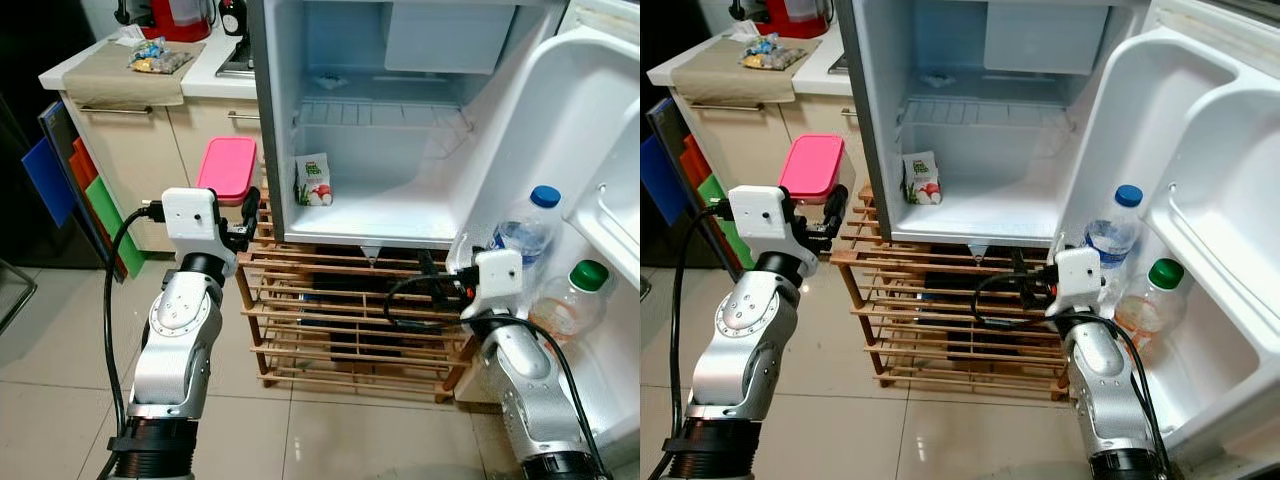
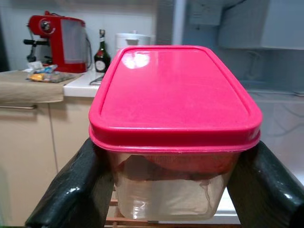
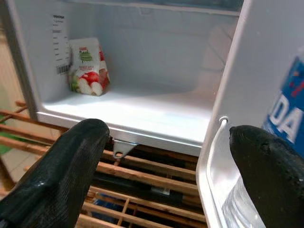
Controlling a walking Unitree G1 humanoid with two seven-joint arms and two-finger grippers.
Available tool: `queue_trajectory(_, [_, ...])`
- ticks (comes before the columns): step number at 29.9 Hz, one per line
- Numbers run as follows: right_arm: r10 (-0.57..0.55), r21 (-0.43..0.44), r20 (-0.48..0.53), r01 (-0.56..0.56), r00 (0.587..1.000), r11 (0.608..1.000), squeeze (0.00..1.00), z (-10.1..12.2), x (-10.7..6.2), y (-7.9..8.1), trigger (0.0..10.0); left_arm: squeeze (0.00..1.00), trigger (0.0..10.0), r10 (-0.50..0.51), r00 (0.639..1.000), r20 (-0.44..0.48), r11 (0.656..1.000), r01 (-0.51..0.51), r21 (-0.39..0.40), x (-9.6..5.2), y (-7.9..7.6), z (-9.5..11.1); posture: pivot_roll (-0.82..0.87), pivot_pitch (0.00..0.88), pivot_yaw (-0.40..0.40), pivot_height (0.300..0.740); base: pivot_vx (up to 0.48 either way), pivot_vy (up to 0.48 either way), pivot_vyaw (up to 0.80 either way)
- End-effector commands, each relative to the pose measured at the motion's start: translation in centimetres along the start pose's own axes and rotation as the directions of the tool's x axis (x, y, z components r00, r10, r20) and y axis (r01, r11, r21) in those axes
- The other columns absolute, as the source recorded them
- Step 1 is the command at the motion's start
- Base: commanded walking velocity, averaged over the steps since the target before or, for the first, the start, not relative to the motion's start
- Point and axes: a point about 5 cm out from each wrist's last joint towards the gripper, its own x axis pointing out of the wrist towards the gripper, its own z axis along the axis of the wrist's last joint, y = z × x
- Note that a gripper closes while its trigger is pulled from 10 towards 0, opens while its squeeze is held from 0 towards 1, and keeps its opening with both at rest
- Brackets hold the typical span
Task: Restocking fridge
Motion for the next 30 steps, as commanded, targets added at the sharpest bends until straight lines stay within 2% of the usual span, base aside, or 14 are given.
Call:
queue_trajectory(1, [0.024,-0.003,-0.011,-0.024,1.000,1.000,0.04,0.0,-0.2,0.0,10.0,0.00,10.0,-0.017,1.000,0.016,1.000,0.017,0.000,-0.2,-0.3,0.3,-0.16,0.000,0.039,0.740,0.000,0.000,0.00])
queue_trajectory(8, [0.054,-0.057,-0.141,-0.062,0.989,0.996,0.04,-2.6,-1.5,-0.8,10.0,0.00,10.0,-0.013,1.000,0.012,1.000,0.013,-0.007,-0.3,-0.4,0.1,-0.16,0.000,0.027,0.740,0.000,0.000,0.00])
queue_trajectory(13, [0.088,-0.054,-0.205,-0.101,0.975,0.993,0.04,-3.6,-2.1,-1.1,10.0,0.00,10.0,-0.014,1.000,0.008,1.000,0.014,-0.010,-0.4,-0.5,0.0,-0.16,0.000,0.024,0.740,0.000,0.000,0.00])
queue_trajectory(17, [0.050,-0.100,-0.263,-0.079,0.964,0.992,0.04,-4.8,-2.7,-2.5,10.0,0.00,10.0,-0.013,1.000,0.007,1.000,0.013,-0.013,-0.4,-0.7,0.0,-0.16,0.000,0.021,0.740,0.000,0.000,0.00])
queue_trajectory(23, [-0.030,-0.188,-0.261,-0.021,0.965,0.982,0.04,-4.9,-2.4,-4.2,10.0,0.00,10.0,-0.008,1.000,0.007,1.000,0.008,-0.012,-0.4,-0.5,0.0,-0.16,0.000,0.023,0.740,0.000,0.000,0.00])
queue_trajectory(26, [-0.030,-0.188,-0.261,-0.021,0.965,0.982,0.04,-4.9,-2.4,-4.2,10.0,0.00,10.0,-0.008,1.000,0.007,1.000,0.008,-0.012,-0.4,-0.5,0.0,-0.16,0.000,0.023,0.740,0.000,0.000,0.00])
queue_trajectory(30, [-0.091,-0.242,-0.249,0.029,0.964,0.970,0.04,-4.7,-2.0,-5.3,10.0,0.00,10.0,-0.016,1.000,0.016,1.000,0.016,-0.015,-0.3,-0.6,0.2,-0.15,0.000,0.023,0.740,0.000,0.000,0.00])
